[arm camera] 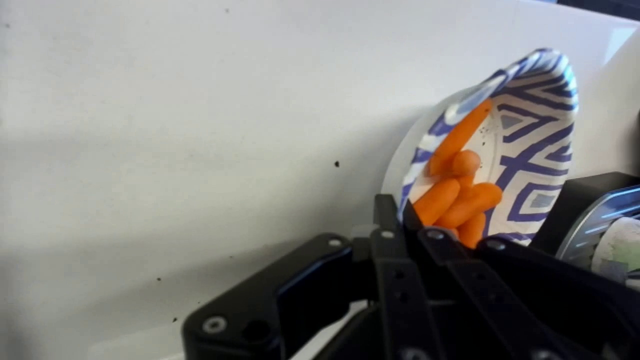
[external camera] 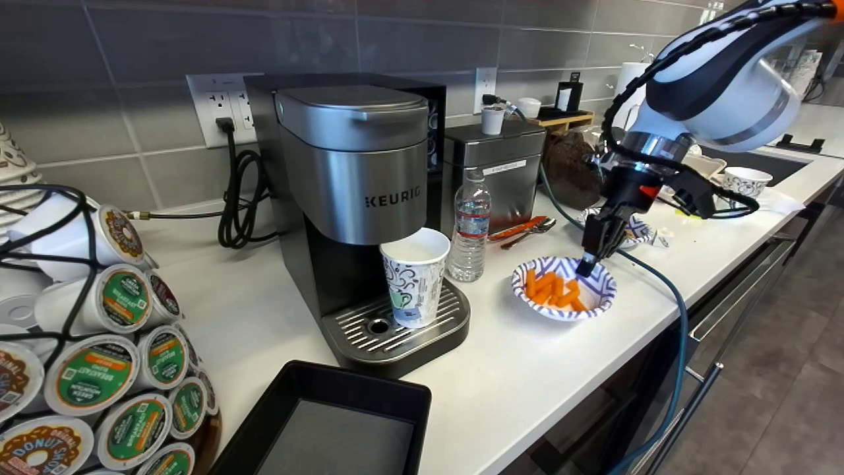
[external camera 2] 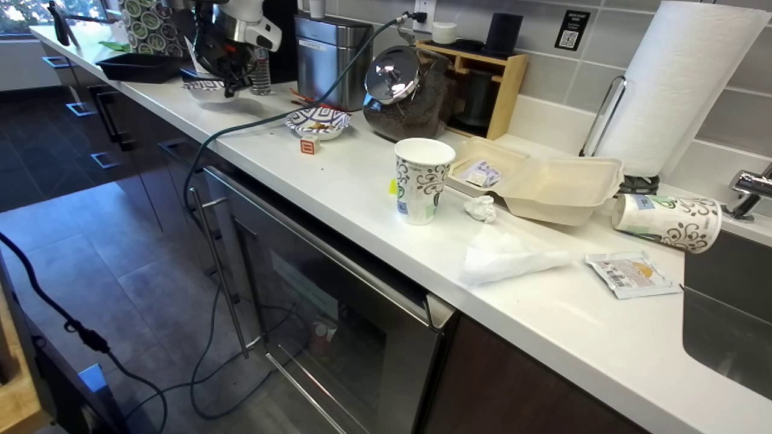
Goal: Move the left plate to the right
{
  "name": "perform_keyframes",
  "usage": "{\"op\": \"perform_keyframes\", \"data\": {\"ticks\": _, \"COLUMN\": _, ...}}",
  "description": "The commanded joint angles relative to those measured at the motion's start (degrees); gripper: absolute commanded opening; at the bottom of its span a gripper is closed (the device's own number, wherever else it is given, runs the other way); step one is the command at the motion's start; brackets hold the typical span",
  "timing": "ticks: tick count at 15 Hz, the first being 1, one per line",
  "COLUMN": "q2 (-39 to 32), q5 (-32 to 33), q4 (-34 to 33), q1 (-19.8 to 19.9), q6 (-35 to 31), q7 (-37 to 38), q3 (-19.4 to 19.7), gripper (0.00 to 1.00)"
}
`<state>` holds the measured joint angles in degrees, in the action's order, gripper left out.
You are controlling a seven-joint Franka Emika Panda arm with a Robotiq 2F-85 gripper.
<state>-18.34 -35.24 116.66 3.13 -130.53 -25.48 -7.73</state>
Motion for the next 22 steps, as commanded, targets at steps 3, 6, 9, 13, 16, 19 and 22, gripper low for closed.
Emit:
{"op": "perform_keyframes", "data": {"ticks": 3, "q2": 5.17, "q5": -4.79, "q4": -0.01, "q1": 4.14, "q6": 10.59, "q7": -0.86, "q3": 2.42, "gripper": 0.01}}
{"op": "perform_keyframes", "data": {"ticks": 6, "q2": 9.42, "q5": -10.7, "q4": 2.9, "q1": 6.67, "q6": 13.56, "q7": -3.29, "q3": 5.39, "gripper": 0.01}}
{"op": "perform_keyframes", "data": {"ticks": 9, "q2": 14.14, "q5": -15.77, "q4": 7.38, "q1": 9.13, "q6": 15.68, "q7": -5.22, "q3": 10.17, "gripper": 0.01}}
{"op": "perform_keyframes", "data": {"ticks": 13, "q2": 20.65, "q5": -19.38, "q4": 15.84, "q1": 11.49, "q6": 12.26, "q7": -4.86, "q3": 17.08, "gripper": 0.01}}
{"op": "perform_keyframes", "data": {"ticks": 16, "q2": 24.83, "q5": -21.36, "q4": 21.3, "q1": 12.87, "q6": 7.8, "q7": -4.48, "q3": 21.02, "gripper": 0.01}}
{"op": "perform_keyframes", "data": {"ticks": 19, "q2": 28.76, "q5": -24.08, "q4": 25.4, "q1": 13.03, "q6": -0.53, "q7": -3.46, "q3": 22.58, "gripper": 0.01}}
{"op": "perform_keyframes", "data": {"ticks": 22, "q2": 26.95, "q5": -23.25, "q4": 23.73, "q1": 12.62, "q6": -1.34, "q7": -3.89, "q3": 23.37, "gripper": 0.03}}
